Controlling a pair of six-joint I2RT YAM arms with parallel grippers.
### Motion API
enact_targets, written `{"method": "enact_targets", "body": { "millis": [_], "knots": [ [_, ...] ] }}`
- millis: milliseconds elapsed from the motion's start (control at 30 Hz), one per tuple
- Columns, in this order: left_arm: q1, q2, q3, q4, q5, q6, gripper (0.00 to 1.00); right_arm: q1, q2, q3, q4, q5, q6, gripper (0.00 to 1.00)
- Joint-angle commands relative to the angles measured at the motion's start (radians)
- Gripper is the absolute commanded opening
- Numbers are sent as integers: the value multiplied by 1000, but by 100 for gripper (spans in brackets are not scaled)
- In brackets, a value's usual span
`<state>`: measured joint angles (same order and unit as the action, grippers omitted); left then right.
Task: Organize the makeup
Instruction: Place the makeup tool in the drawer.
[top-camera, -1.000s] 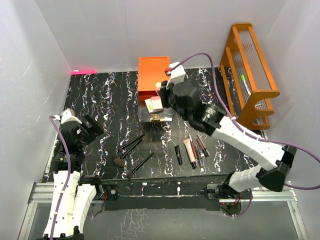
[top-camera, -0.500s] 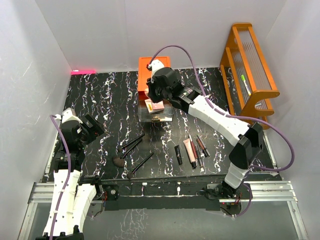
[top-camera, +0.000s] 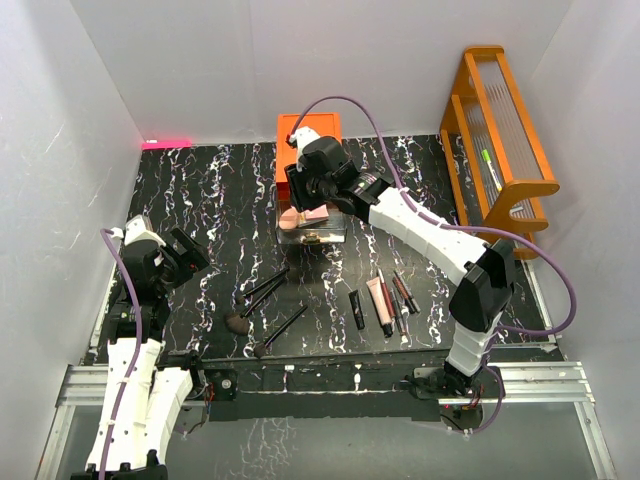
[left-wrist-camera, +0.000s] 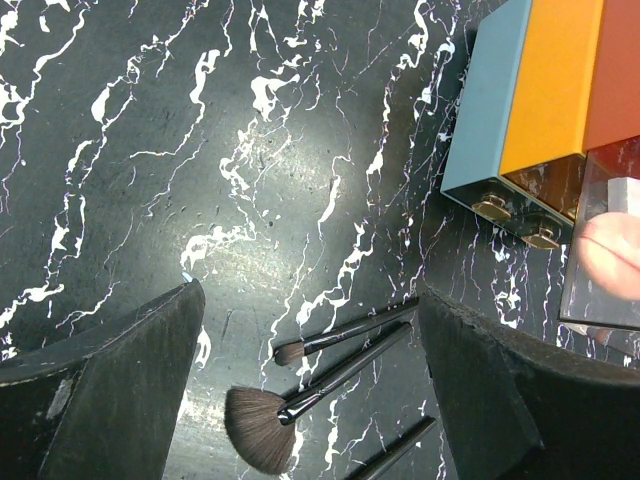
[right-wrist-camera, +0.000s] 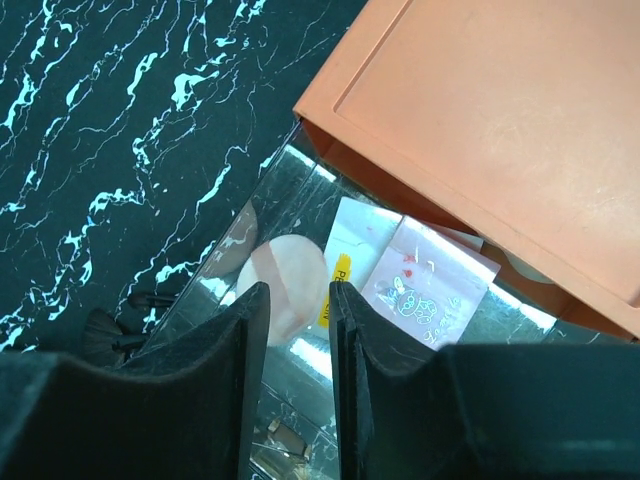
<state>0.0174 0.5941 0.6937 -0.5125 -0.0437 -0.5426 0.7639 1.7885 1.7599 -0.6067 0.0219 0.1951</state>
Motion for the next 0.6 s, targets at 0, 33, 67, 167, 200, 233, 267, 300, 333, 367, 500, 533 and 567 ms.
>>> {"method": "enact_targets", "body": {
  "millis": [0, 33, 67, 167, 200, 233, 267, 300, 333, 367, 500, 533, 567],
  "knots": [
    [-2, 0, 1, 7, 10, 7, 87, -2, -26, 49, 35, -1, -4, 34],
    [-4, 0, 1, 7, 10, 7, 87, -1, -34, 46, 37, 2, 0, 34],
    [-3, -2, 1, 7, 11, 7, 87, -1, -54, 35, 44, 5, 2, 34],
    [-3, -2, -1, 11, 18, 9, 87, -1, -137, -14, 79, 12, 11, 34],
    [-2, -2, -5, 17, 26, 10, 86, -1, -166, -32, 89, 15, 13, 33],
    [-3, -2, -6, 22, 39, 12, 84, -1, -193, -54, 101, 16, 14, 30],
    [-3, 0, -10, 32, 53, 15, 82, -1, -225, -74, 110, 16, 16, 25],
    [-3, 5, -14, 55, 75, 18, 77, -2, -256, -97, 116, 15, 17, 18],
    [-3, 13, -16, 82, 105, 23, 69, -2, -283, -118, 119, 12, 19, 11],
    [-3, 27, -13, 114, 142, 27, 62, -1, -313, -141, 119, 13, 23, 8],
    [-3, 130, 40, 286, 263, 4, 25, -1, -428, -235, 112, 0, 34, 8],
    [-3, 178, 73, 319, 289, 1, 16, -1, -462, -259, 109, -2, 37, 8],
    [-3, 231, 113, 344, 315, 0, 9, -1, -490, -287, 108, -5, 41, 8]
  ]
}}
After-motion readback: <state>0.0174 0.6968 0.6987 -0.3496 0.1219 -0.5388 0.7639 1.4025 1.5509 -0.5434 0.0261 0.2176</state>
